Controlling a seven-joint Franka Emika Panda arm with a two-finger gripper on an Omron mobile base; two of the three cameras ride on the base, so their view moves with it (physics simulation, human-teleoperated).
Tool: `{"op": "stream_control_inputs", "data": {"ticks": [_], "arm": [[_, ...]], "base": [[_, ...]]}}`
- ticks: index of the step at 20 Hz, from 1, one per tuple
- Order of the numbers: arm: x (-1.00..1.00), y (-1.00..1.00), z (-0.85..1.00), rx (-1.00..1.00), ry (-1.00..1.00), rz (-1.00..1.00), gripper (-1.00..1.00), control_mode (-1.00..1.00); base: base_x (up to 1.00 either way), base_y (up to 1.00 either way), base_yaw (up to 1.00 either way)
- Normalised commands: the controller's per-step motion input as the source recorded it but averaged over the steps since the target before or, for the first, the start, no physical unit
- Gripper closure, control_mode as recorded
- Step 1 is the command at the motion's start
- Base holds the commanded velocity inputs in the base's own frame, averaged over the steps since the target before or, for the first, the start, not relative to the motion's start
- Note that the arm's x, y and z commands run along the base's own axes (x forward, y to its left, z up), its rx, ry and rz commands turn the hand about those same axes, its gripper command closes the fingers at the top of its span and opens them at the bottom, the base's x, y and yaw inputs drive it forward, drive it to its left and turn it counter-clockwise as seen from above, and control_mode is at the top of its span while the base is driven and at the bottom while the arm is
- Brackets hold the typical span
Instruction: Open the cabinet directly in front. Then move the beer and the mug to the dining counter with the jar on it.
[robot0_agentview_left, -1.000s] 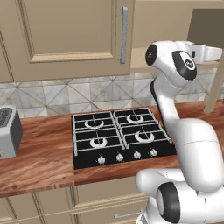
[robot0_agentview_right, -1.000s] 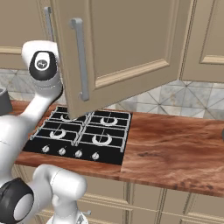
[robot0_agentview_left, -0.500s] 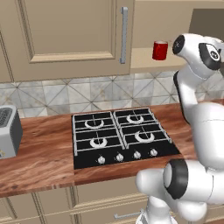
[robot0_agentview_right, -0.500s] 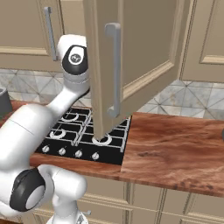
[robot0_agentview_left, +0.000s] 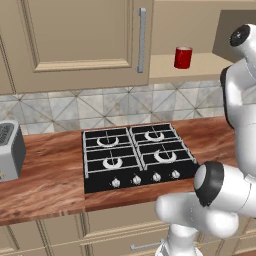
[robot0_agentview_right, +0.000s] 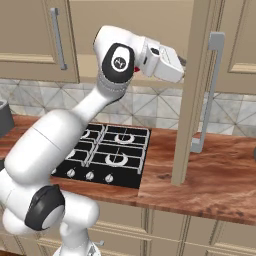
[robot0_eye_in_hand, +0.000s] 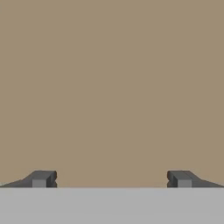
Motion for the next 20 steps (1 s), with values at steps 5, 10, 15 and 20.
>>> {"op": "stream_control_inputs", "data": {"ticks": [5,10,15,20], "arm": [[-0.35,0.22,-0.23,-0.02,0.02,0.11,-1.0,-1.0],[-0.96,0.89,-0.37,-0.1,0.0,0.38,-1.0,-1.0],[-0.86,1.0,-0.22,-0.12,0.0,0.5,-1.0,-1.0],[-0.48,1.0,-0.22,-0.1,-0.02,0.56,-1.0,-1.0]], "base": [[0.0,0.0,0.0],[0.0,0.0,0.0],[0.0,0.0,0.0],[0.0,0.0,0.0]]}}
